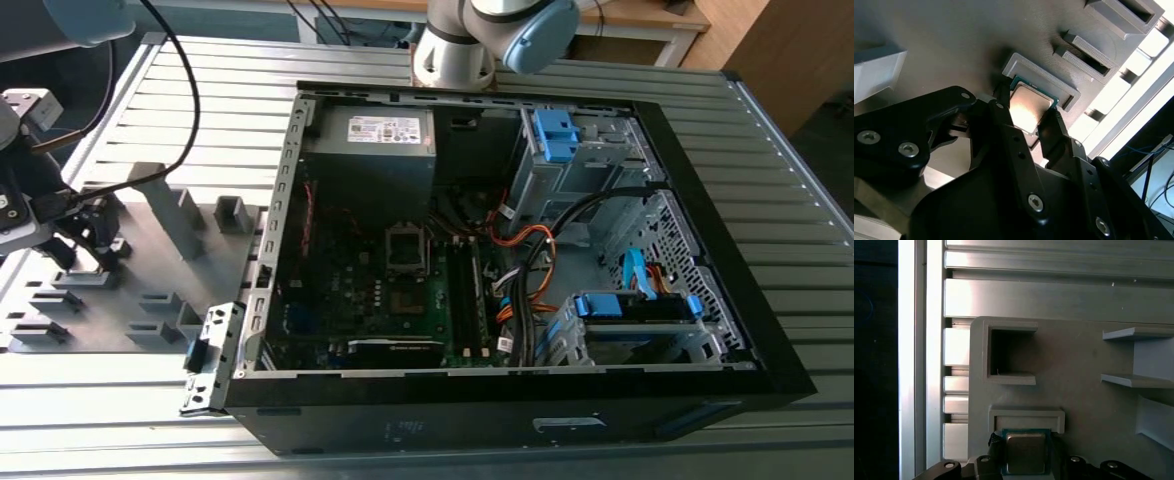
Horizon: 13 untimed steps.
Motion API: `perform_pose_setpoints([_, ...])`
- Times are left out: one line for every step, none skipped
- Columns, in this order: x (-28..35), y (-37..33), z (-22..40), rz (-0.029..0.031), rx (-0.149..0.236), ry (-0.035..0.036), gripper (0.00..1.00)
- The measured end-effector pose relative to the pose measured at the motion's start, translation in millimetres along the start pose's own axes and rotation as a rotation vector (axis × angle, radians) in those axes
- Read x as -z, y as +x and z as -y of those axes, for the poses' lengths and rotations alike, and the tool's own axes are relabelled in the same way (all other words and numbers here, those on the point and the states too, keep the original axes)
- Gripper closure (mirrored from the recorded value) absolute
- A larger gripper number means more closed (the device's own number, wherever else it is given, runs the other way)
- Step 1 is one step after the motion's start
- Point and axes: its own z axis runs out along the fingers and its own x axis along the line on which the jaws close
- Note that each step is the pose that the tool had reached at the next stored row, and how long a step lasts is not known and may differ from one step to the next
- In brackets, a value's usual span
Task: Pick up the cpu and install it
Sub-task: 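Pick up the cpu and move it towards the insertion slot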
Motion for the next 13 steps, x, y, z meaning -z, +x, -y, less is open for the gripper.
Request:
perform_pose_setpoints([0.0,0.0,0.0,0.0,0.0,0.0,0.53])
perform_pose_setpoints([0.0,0.0,0.0,0.0,0.0,0.0,0.53])
perform_pose_setpoints([-0.1,0.0,0.0,0.0001,0.0,0.0,0.53])
perform_pose_setpoints([-0.1,0.0,0.0,0.0001,0.0,-0.0001,0.53])
perform_pose_setpoints([-0.1,0.0,0.0,0.0001,0.0,-0.0001,0.53])
perform_pose_setpoints([-0.1,0.0,0.0,0.0001,0.0,0.0,0.53])
perform_pose_setpoints([-0.1,0.0,0.0,0.0001,0.0,0.0,0.53])
perform_pose_setpoints([-0.2,0.0,0.0,0.0001,0.0,-0.0001,0.53])
perform_pose_setpoints([-0.2,0.0,0.0,0.0001,0.0,0.0,0.53])
perform_pose_setpoints([0.1,0.0,0.0,0.0002,0.0,0.0001,0.53])
perform_pose_setpoints([0.6,-0.1,0.0,0.0005,0.0,-0.0001,0.53])
perform_pose_setpoints([1.7,-0.1,0.1,0.0003,0.0,0.0,0.53])
perform_pose_setpoints([3.3,-0.2,0.2,0.0001,0.0,0.0002,0.53])
